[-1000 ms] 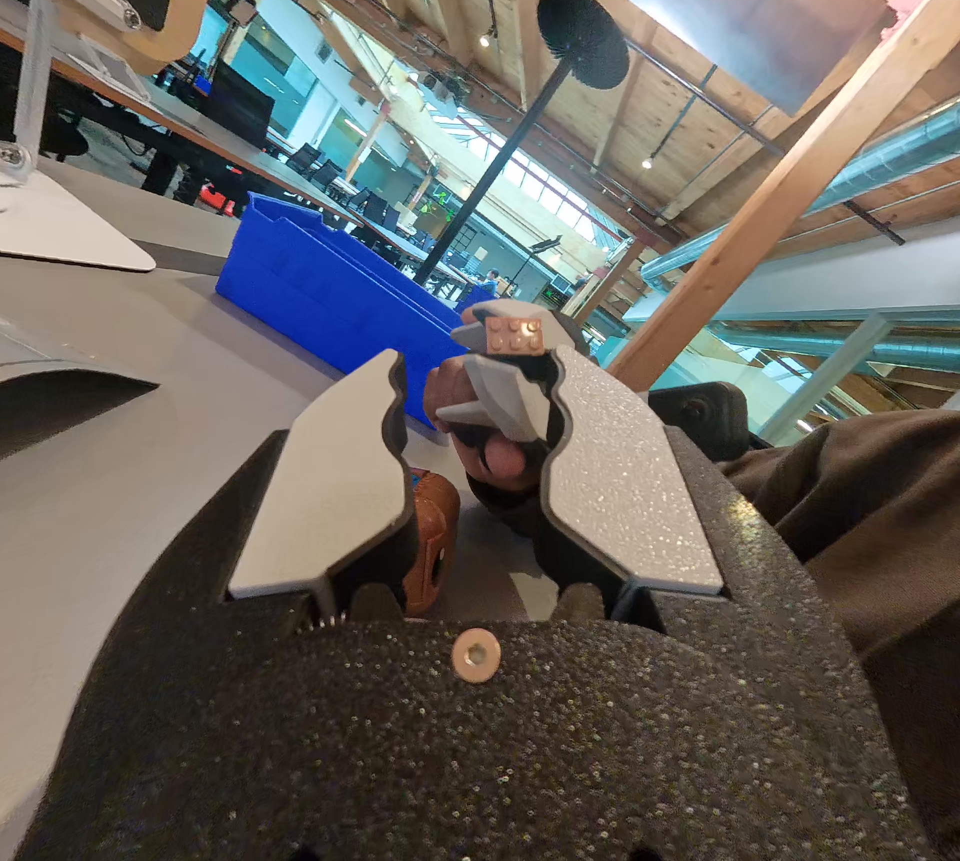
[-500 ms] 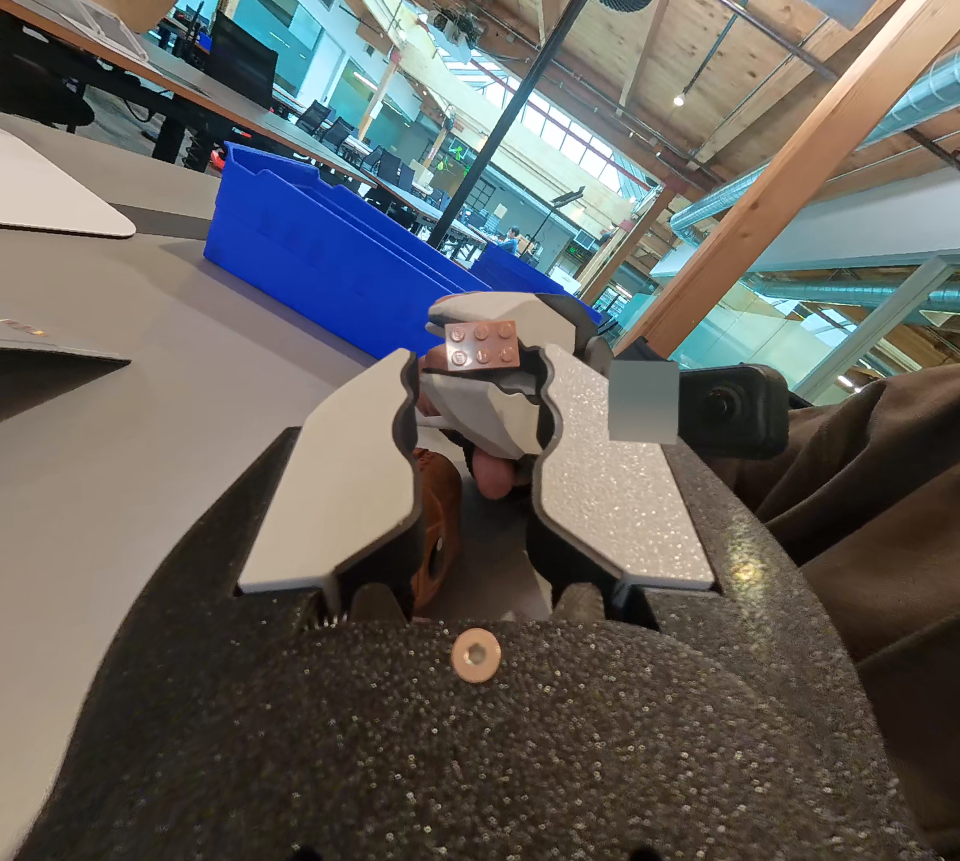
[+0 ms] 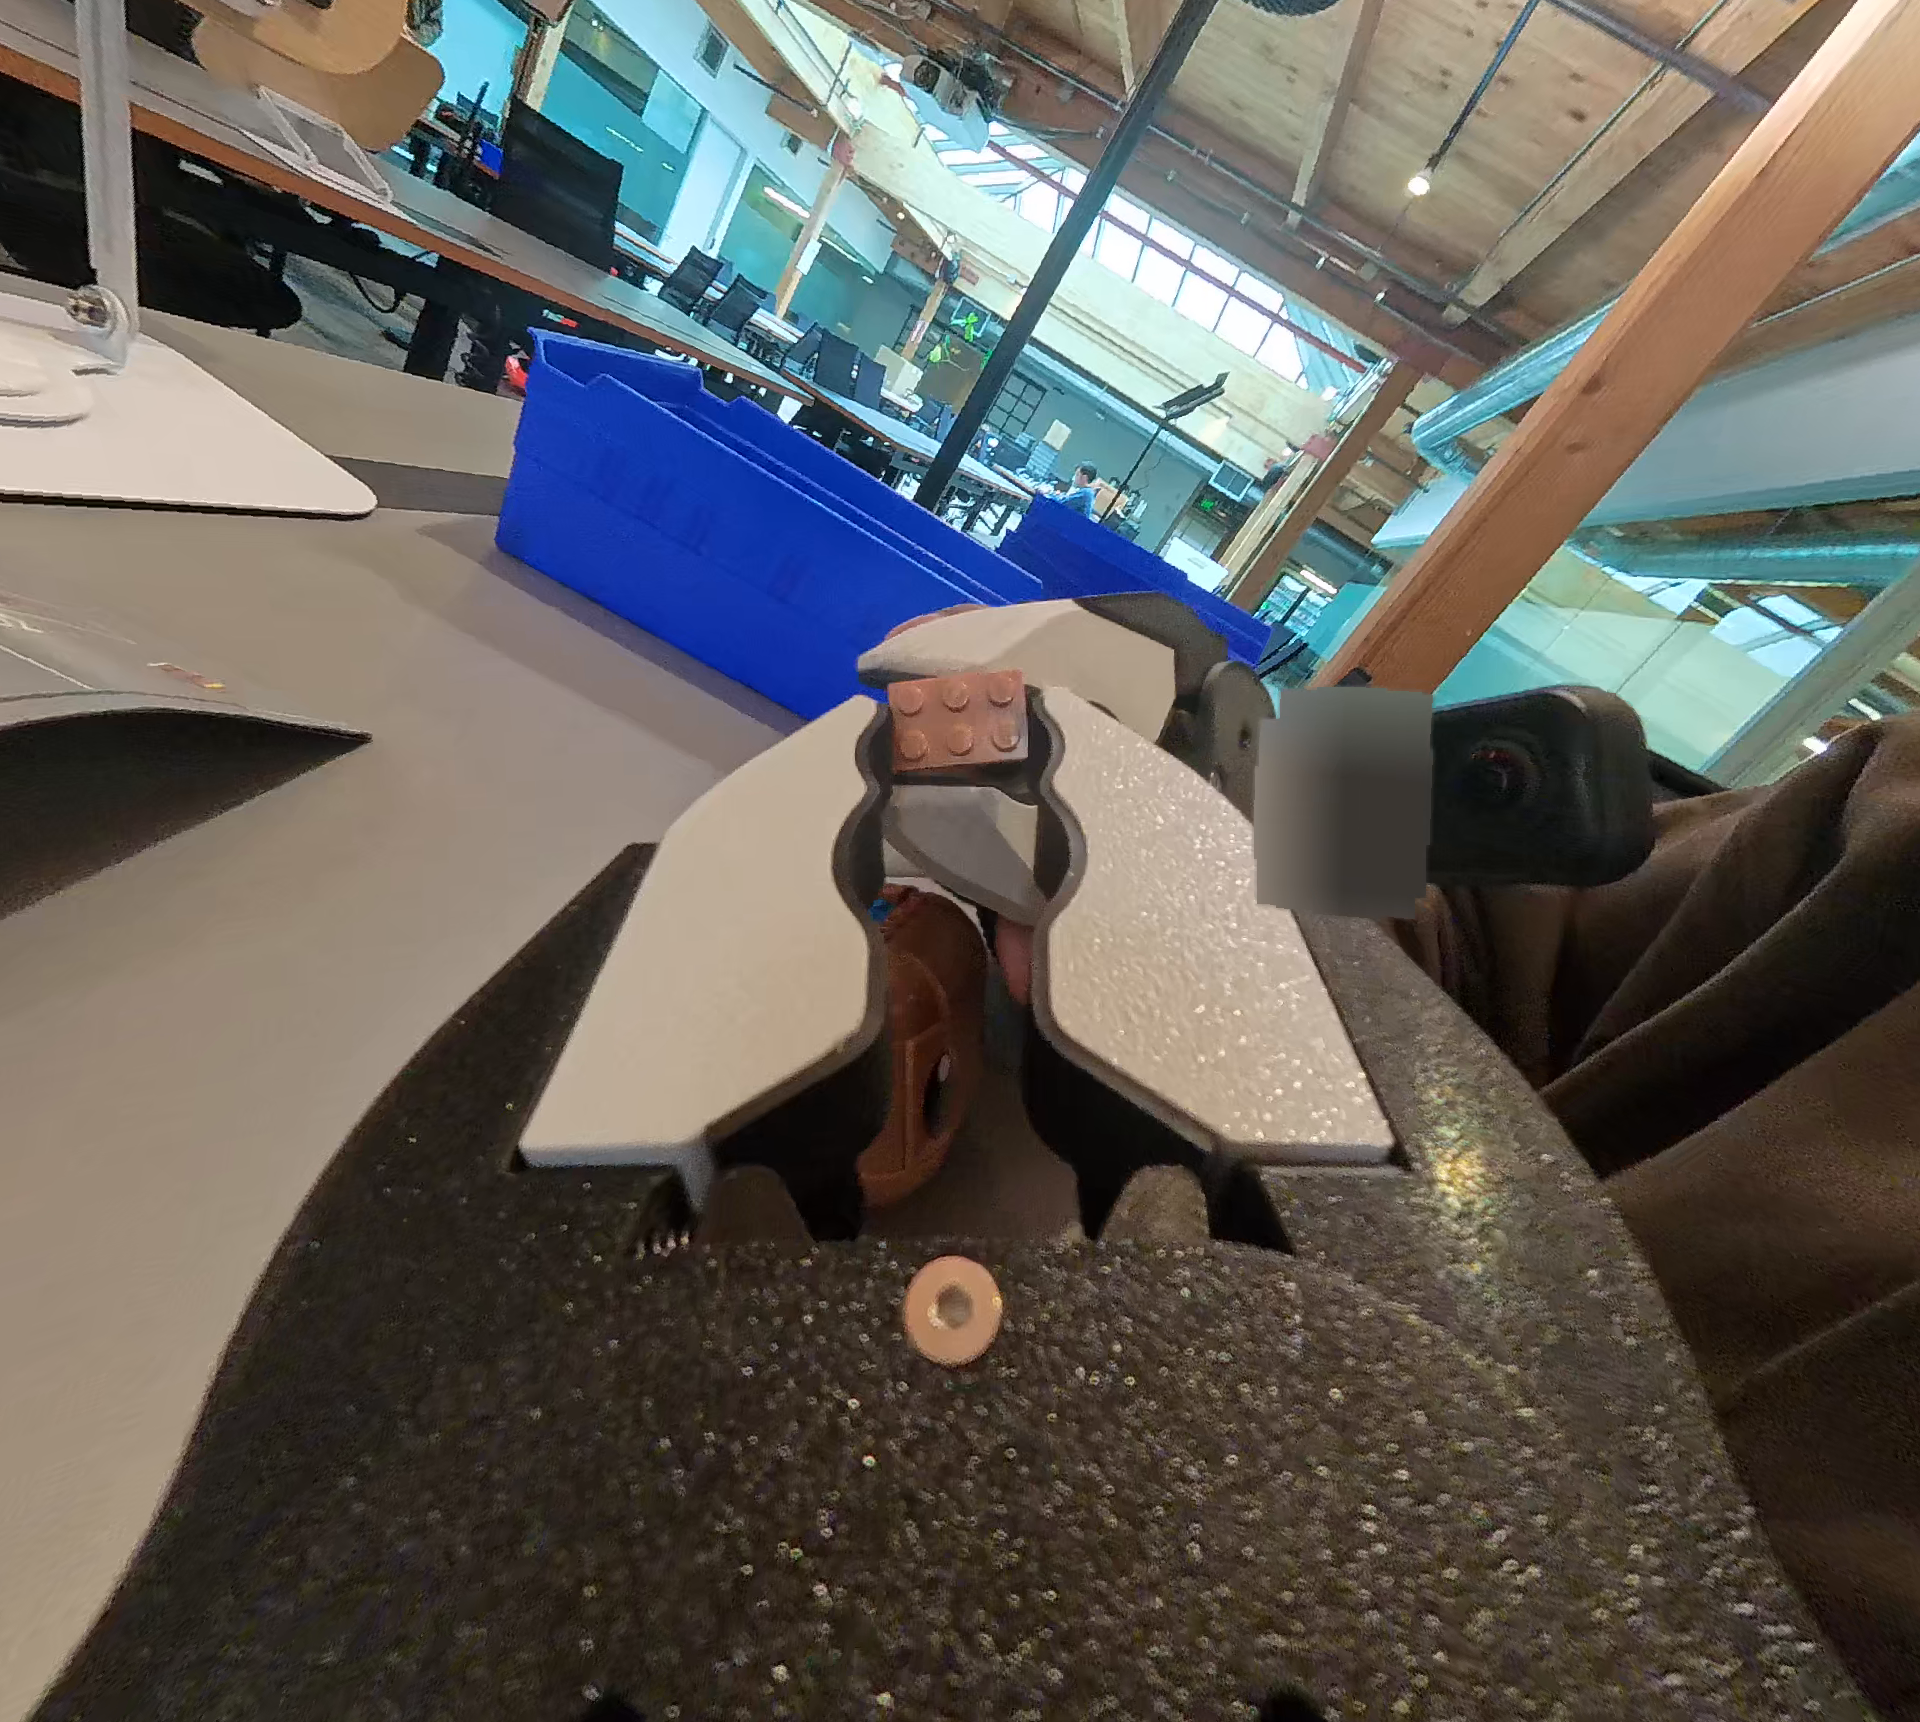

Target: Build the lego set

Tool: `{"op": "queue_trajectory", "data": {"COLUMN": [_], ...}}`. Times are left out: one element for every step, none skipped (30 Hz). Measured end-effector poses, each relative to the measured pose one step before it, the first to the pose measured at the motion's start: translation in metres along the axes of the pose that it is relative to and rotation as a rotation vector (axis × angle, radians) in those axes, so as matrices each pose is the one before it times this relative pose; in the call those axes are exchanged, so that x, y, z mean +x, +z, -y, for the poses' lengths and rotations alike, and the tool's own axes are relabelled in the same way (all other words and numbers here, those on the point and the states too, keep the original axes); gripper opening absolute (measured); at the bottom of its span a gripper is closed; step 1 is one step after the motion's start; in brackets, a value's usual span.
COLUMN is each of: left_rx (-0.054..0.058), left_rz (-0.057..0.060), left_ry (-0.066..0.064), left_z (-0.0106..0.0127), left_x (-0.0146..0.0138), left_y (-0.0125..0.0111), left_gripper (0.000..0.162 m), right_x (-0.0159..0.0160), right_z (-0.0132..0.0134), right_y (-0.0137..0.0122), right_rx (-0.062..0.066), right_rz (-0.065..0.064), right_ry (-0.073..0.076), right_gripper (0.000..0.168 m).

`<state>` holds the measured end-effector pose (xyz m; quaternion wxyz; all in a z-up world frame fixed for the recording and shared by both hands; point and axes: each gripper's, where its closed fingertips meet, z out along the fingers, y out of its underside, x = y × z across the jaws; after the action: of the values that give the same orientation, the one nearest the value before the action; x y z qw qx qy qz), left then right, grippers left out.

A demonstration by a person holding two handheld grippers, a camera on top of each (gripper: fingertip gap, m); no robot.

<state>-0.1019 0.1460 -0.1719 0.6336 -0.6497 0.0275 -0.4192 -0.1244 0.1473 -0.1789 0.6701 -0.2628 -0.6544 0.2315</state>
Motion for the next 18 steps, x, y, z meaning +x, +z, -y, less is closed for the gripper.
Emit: {"op": "queue_trajectory", "data": {"left_rx": [-0.0026,0.0032,0.0052,0.0036,0.0023,0.0039,0.0056,0.0061,0.0071,0.0070,0.0061,0.0044,0.0040,0.0046,0.0039,-0.0001,-0.0046,-0.0058], "left_rz": [0.0012,-0.0022,-0.0030,-0.0010,0.0014,0.0034,0.0031,0.0039,0.0039,0.0041,0.0038,0.0036,0.0036,0.0026,-0.0006,-0.0014,0.0001,0.0004], "left_ry": [0.0077,0.0031,0.0004,0.0003,0.0015,0.0019,0.0008,-0.0003,0.0002,0.0033,0.0085,0.0142,0.0187,0.0191,0.0161,0.0124,0.0097,0.0079], "left_z": [-0.00033,0.00050,0.00083,0.00086,0.00063,0.00081,0.00105,0.00115,0.00136,0.00131,0.00137,0.00119,0.00126,0.00131,0.00126,0.00051,-0.00023,-0.00066], "left_x": [-0.00035,0.00027,0.00033,0.00005,-0.00046,-0.00081,-0.00065,-0.00091,-0.00074,-0.00070,-0.00044,-0.00030,-0.00030,-0.00009,0.00018,0.00009,-0.00038,-0.00058], "left_y": [-0.00006,-0.00027,-0.00032,-0.00038,-0.00041,-0.00058,-0.00068,-0.00070,-0.00098,-0.00102,-0.00131,-0.00132,-0.00150,-0.00149,-0.00127,-0.00098,-0.00063,-0.00040], "left_gripper": [0.024,0.024,0.025,0.025,0.025,0.025,0.024,0.024,0.024,0.024,0.024,0.024,0.024,0.024,0.024,0.024,0.024,0.024], "right_x": [-0.00090,-0.00111,-0.00126,-0.00049,0.00027,0.00092,0.00143,0.00187,0.00243,0.00282,0.00339,0.00390,0.00405,0.00426,0.00411,0.00393,0.00372,0.00393], "right_z": [-0.00074,-0.00111,-0.00140,-0.00100,-0.00058,-0.00062,-0.00049,-0.00061,-0.00094,-0.00129,-0.00160,-0.00184,-0.00214,-0.00214,-0.00190,-0.00165,-0.00150,-0.00145], "right_y": [0.00001,0.00017,0.00003,-0.00032,-0.00054,-0.00051,-0.00069,-0.00086,-0.00128,-0.00153,-0.00177,-0.00199,-0.00190,-0.00155,-0.00133,-0.00105,-0.00094,-0.00086], "right_rx": [-0.0032,-0.0062,-0.0081,-0.0047,-0.0021,-0.0028,-0.0023,-0.0019,-0.0035,-0.0044,-0.0041,-0.0048,-0.0069,-0.0068,-0.0078,-0.0076,-0.0069,-0.0068], "right_rz": [0.0096,0.0110,0.0116,0.0080,0.0053,0.0043,0.0027,0.0018,0.0004,-0.0005,-0.0025,-0.0035,-0.0014,0.0011,0.0060,0.0102,0.0107,0.0092], "right_ry": [0.0066,0.0049,0.0031,0.0028,0.0071,0.0129,0.0155,0.0159,0.0164,0.0188,0.0226,0.0278,0.0346,0.0440,0.0529,0.0574,0.0575,0.0558], "right_gripper": [0.017,0.019,0.021,0.022,0.023,0.024,0.025,0.026,0.027,0.028,0.029,0.029,0.030,0.032,0.033,0.035,0.036,0.036]}}
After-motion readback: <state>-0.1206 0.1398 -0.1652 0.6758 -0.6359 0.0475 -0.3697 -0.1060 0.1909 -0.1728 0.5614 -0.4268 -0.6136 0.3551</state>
